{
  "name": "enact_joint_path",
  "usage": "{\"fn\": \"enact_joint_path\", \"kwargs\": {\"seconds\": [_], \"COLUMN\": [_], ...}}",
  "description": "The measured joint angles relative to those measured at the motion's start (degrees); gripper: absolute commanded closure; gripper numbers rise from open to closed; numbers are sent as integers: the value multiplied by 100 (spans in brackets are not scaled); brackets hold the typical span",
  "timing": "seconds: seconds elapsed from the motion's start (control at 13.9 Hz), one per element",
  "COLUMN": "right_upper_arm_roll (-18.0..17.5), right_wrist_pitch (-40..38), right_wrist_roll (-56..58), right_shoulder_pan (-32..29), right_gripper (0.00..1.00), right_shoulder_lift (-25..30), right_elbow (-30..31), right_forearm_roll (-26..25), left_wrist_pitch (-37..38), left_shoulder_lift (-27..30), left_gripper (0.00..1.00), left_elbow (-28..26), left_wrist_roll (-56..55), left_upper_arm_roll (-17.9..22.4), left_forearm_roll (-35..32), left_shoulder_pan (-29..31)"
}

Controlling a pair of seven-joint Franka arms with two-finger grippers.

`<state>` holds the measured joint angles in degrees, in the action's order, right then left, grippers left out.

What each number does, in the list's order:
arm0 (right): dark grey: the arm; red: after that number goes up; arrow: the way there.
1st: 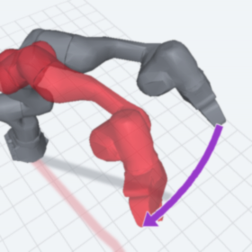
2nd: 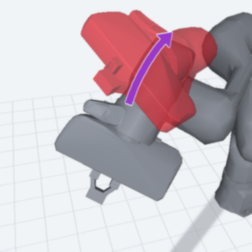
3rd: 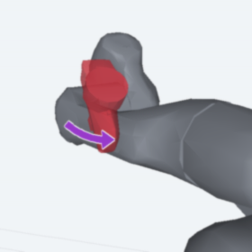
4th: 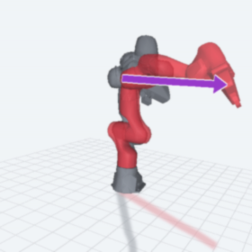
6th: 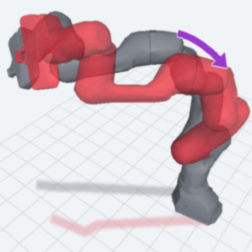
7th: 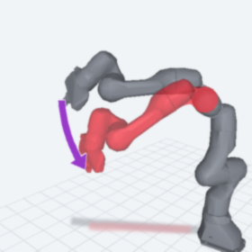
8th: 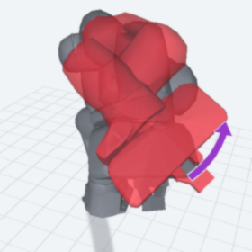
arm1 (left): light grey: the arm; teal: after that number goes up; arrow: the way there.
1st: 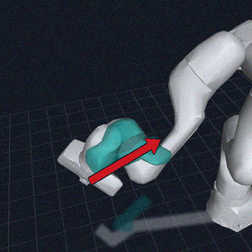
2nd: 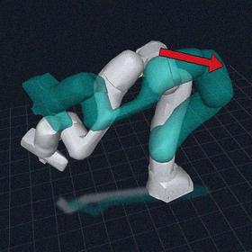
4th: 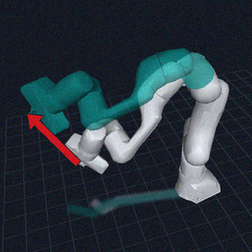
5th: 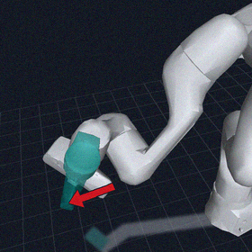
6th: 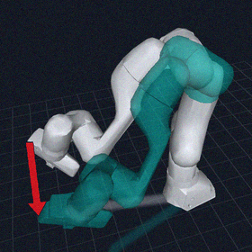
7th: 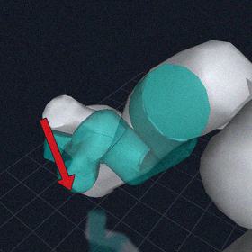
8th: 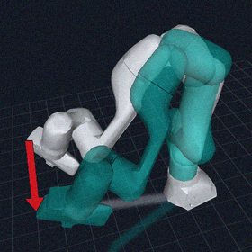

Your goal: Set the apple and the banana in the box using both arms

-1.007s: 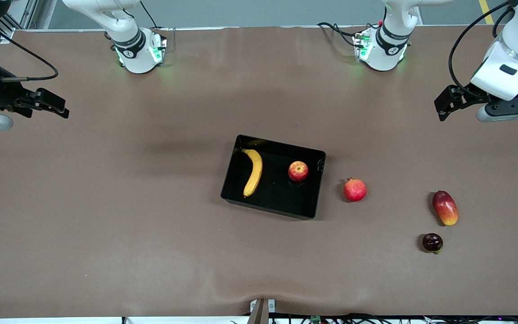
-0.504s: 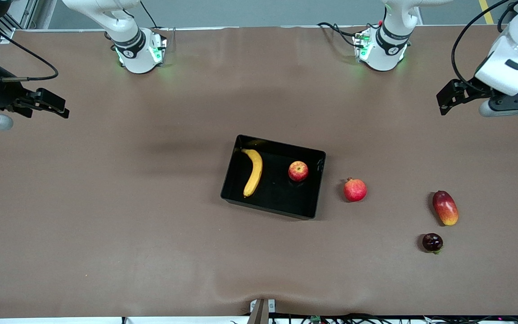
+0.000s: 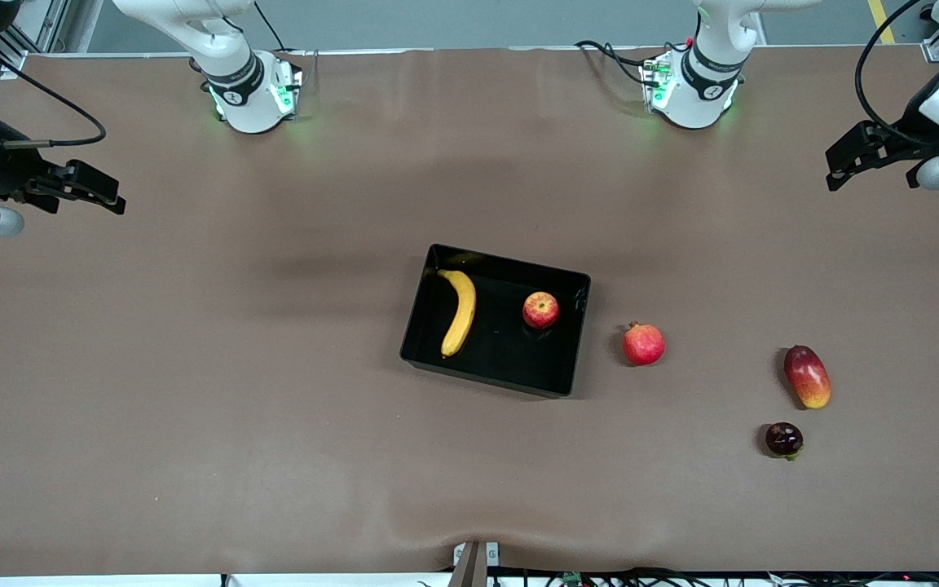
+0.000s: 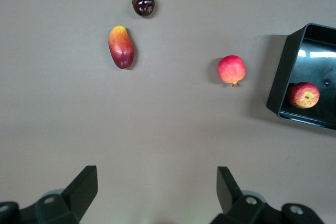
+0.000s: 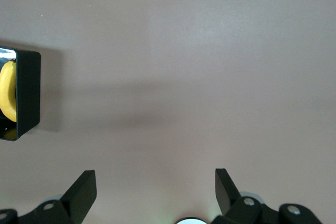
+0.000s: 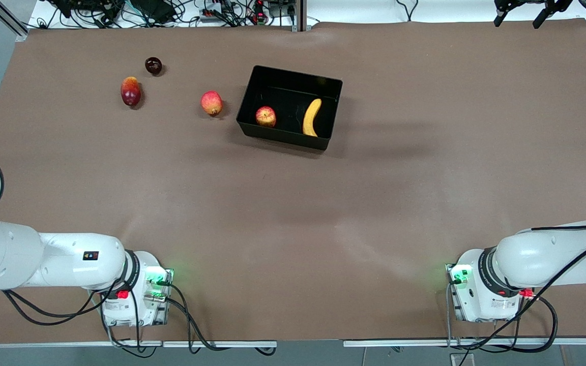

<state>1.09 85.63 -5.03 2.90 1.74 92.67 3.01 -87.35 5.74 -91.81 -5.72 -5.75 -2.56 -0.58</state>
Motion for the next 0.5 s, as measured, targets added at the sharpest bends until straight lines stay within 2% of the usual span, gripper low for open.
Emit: {"fn": "enact_joint_path", "kwargs": {"seconds": [0.5], "right_upper_arm_roll": [-1], "right_wrist_pitch": [0], "right_wrist_roll": [0], "right_shoulder_pan": [0], "right_gripper": [0], "right_shoulder_lift": [-1], "right_elbow": [1], "right_forearm_roll": [0], "left_wrist_pitch": [-1], "left_shoulder_lift": [-175], "left_gripper": [0], "left_elbow": [189], "left_wrist_roll": [0], "left_upper_arm_roll": [-3], "left_forearm_roll": [9], "left_shoulder_pan": [-35]}}
